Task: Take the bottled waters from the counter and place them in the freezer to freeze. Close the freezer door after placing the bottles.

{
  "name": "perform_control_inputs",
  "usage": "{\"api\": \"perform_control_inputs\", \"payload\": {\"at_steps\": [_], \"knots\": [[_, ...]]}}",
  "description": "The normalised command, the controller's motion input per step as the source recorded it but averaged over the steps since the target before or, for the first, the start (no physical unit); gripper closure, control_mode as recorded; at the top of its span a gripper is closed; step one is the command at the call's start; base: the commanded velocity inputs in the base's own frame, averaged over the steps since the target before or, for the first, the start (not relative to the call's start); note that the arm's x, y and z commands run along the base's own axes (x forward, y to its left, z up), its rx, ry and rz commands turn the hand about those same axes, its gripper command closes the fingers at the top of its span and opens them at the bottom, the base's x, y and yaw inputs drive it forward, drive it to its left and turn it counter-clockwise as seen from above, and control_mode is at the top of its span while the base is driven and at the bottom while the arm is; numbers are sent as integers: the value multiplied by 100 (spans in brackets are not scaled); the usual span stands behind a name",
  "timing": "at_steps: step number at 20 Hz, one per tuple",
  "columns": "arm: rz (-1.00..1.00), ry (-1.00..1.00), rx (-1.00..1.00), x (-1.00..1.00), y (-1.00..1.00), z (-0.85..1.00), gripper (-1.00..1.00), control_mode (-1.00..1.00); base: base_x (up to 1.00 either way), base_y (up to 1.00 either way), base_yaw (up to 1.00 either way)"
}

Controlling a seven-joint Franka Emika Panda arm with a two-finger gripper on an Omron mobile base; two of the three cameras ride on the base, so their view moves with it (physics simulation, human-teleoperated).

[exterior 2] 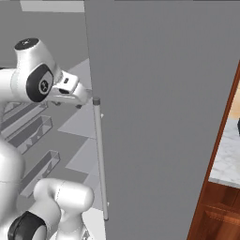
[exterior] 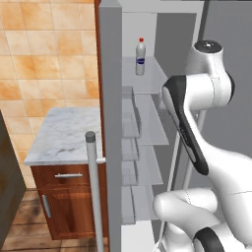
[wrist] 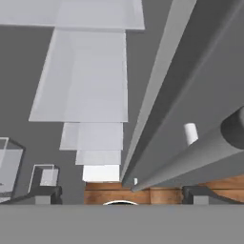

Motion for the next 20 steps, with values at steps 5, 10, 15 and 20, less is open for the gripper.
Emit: {"api": "perform_control_inputs", "payload": {"at_steps": [5, 10, 15, 20], "knots": [[0, 23, 11, 0, -35, -80, -100, -100, 0, 0, 0], [0, 15, 2, 0, -5, -64, -100, -100, 0, 0, 0], [-3, 15, 0, -14, 0, -56, -100, -100, 0, 0, 0], [-2, 10, 0, -6, 1, -22, -100, -100, 0, 0, 0]]}}
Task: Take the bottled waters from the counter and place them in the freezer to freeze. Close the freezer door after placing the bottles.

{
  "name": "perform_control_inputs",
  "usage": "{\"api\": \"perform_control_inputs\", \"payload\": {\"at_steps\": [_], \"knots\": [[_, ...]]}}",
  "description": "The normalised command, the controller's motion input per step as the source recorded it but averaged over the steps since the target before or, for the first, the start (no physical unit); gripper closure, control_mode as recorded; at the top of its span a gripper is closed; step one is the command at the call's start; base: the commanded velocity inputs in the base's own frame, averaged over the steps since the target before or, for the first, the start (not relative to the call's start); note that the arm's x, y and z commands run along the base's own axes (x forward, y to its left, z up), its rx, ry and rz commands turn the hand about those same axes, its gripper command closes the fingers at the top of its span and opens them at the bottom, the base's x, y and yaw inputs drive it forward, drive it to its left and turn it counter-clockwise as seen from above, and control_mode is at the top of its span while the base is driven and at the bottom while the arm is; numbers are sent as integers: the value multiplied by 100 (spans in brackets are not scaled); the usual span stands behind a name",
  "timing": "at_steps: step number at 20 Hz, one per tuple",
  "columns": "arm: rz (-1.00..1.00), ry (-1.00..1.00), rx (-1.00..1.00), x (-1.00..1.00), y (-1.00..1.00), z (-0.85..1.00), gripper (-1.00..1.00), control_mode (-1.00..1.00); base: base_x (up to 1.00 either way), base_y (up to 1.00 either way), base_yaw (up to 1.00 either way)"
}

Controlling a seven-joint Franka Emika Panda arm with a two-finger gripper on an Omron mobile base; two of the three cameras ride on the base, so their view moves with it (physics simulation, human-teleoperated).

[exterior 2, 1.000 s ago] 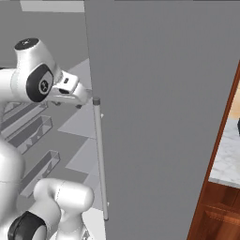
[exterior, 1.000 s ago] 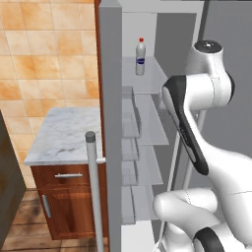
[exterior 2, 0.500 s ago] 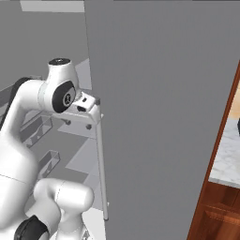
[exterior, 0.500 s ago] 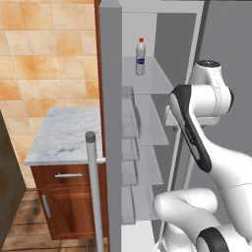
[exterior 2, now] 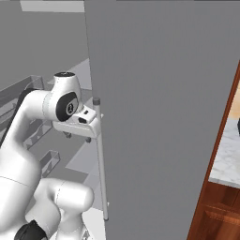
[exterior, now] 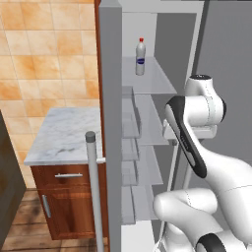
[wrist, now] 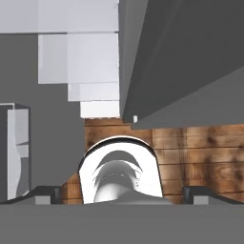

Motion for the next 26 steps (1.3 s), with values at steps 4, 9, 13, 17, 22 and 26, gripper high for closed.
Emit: {"api": "perform_control_inputs", "payload": {"at_steps": [4, 9, 13, 17, 22, 26], "knots": [[0, 0, 0, 0, 0, 0, -100, -100, 0, 0, 0], [0, 0, 0, 0, 0, 0, -100, -100, 0, 0, 0], [-1, 0, 0, -12, -3, 0, -100, 100, -25, -9, -5], [0, 0, 0, 0, 0, 0, -100, 100, -49, -24, -13], [0, 0, 0, 0, 0, 0, -100, 100, -37, -58, -10], [0, 0, 0, 0, 0, 0, -100, 100, -7, -94, -3]]}}
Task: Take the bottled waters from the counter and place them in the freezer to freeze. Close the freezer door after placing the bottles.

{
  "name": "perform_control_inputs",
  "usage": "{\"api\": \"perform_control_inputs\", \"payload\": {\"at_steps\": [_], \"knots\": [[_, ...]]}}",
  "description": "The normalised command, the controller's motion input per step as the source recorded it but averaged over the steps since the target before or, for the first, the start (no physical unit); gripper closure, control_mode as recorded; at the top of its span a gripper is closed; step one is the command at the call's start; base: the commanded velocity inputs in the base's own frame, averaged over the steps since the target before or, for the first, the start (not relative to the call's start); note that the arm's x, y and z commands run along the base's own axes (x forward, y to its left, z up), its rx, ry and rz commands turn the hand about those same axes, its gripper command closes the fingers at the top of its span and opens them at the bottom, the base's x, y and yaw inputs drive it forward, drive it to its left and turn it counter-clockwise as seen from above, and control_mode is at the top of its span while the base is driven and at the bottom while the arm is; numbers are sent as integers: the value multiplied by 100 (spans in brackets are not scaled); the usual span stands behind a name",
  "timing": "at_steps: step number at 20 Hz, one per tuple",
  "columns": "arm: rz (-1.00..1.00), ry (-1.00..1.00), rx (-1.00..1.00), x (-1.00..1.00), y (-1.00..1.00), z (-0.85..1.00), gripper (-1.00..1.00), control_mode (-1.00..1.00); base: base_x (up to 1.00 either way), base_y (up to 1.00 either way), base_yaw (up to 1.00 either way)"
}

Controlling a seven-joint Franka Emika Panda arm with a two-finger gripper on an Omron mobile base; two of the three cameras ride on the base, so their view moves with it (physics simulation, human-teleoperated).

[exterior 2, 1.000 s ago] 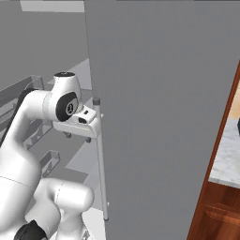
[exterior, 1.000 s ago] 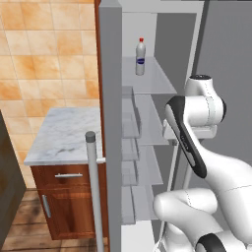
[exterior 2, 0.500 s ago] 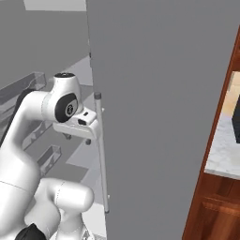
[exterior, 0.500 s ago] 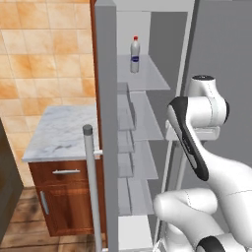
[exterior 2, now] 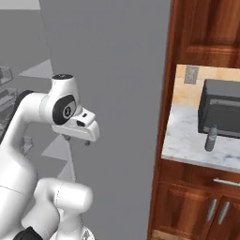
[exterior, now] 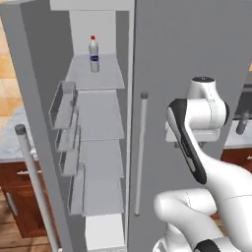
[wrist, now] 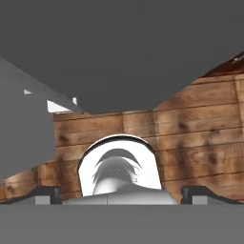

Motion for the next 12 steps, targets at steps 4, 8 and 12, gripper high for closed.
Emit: {"api": "perform_control_inputs", "payload": {"at_steps": [4, 8, 12], "knots": [[0, 0, 0, 0, 0, 0, -100, 100, 1, -100, 1], [0, 0, 0, 0, 0, 0, -100, 100, 1, -100, 12], [0, 0, 0, 0, 0, 0, -100, 100, 17, -92, 19]]}}
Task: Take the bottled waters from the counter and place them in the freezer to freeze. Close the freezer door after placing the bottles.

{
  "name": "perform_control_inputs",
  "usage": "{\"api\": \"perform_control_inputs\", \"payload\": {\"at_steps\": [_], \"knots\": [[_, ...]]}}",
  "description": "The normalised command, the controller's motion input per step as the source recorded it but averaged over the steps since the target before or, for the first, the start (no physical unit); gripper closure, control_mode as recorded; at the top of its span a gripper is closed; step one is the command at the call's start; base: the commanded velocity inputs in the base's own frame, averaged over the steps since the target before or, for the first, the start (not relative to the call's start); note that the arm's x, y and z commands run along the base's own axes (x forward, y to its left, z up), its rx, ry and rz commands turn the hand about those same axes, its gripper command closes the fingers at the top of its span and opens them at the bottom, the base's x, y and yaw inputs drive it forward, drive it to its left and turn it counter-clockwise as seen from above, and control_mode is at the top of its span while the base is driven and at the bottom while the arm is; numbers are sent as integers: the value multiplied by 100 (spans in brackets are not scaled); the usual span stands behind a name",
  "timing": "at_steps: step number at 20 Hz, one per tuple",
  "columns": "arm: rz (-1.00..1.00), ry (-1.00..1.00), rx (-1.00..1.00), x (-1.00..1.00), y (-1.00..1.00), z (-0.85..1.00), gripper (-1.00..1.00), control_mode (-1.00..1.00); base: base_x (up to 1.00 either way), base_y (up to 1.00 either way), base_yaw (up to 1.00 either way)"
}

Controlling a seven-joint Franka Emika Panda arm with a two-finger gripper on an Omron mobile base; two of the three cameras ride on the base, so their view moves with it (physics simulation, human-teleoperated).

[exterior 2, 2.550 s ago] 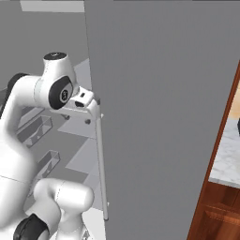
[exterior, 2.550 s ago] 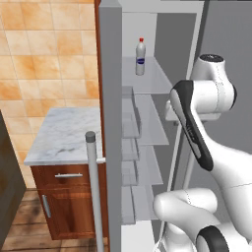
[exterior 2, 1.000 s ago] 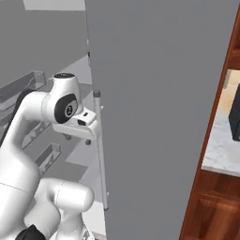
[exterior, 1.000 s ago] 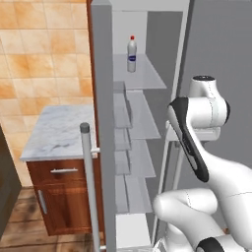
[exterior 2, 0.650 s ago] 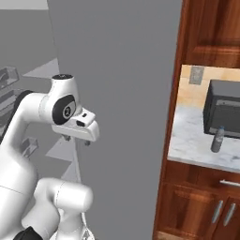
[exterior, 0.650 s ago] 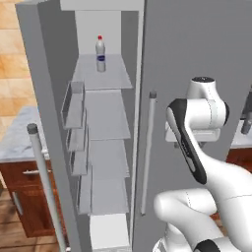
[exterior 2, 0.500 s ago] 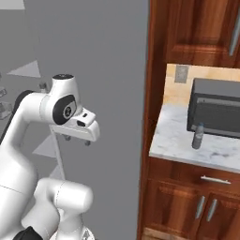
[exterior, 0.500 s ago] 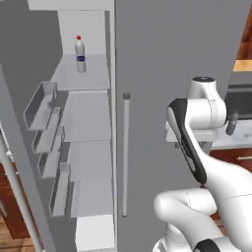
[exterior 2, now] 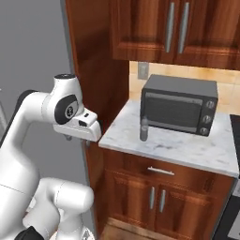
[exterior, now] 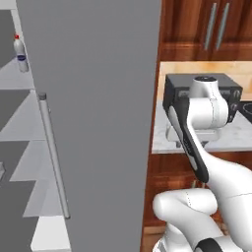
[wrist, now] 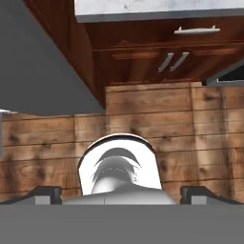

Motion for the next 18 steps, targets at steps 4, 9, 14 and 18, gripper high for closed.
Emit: {"api": "perform_control_inputs", "payload": {"at_steps": [4, 9, 14, 18], "knots": [[0, 0, 0, 0, 0, 0, -100, 100, 16, -91, 6], [0, 0, 0, 0, 0, 0, -100, 100, 18, -93, -7], [0, 0, 0, 0, 0, 0, -100, 100, 18, -62, -31], [0, 0, 0, 0, 0, 0, -100, 100, 42, -40, -23]]}}
